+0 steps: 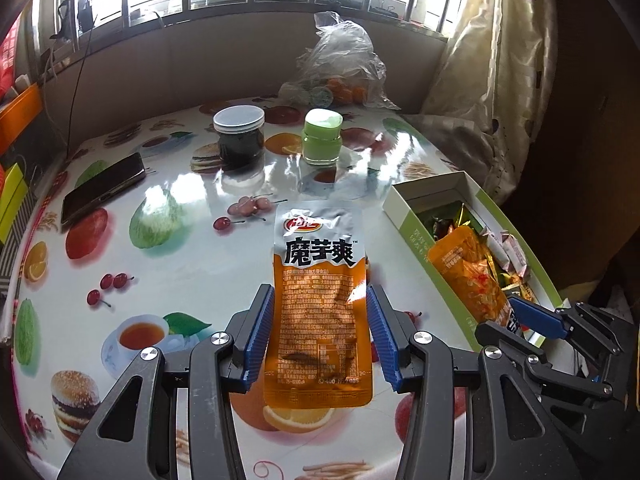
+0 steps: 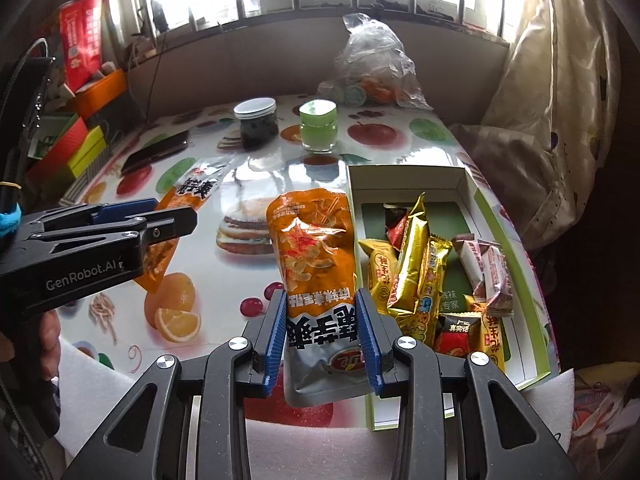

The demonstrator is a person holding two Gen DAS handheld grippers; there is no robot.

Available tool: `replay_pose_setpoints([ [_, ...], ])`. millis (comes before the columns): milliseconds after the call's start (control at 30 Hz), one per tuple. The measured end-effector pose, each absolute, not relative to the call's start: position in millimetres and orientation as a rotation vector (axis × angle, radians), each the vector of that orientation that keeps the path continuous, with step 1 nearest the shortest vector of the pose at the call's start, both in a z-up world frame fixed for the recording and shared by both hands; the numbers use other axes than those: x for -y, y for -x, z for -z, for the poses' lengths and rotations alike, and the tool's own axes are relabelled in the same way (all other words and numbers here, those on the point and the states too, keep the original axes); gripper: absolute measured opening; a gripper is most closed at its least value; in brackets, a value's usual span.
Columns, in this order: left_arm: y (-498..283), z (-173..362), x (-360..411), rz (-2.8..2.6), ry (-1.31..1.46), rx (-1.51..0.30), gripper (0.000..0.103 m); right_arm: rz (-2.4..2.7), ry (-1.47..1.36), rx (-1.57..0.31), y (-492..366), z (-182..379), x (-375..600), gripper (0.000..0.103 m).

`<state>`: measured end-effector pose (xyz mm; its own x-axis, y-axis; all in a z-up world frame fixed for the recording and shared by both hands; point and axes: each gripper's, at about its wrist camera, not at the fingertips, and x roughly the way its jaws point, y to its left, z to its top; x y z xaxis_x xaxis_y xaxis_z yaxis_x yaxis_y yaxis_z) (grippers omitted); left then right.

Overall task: Organize snacks
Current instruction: 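Carry orange packet with left tool while right carries its packet over box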

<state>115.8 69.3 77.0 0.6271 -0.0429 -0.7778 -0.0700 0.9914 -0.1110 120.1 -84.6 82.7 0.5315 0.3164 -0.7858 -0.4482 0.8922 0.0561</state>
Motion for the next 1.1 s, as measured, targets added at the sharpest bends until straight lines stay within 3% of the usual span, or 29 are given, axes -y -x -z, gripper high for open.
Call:
replay_pose_setpoints([
  [1100,-187.1,-68.9,15.5,0.178,0.126,-0.935,0.048,-0.266,0.075,-0.939,-158.6,-74.7,169.5,0.032],
])
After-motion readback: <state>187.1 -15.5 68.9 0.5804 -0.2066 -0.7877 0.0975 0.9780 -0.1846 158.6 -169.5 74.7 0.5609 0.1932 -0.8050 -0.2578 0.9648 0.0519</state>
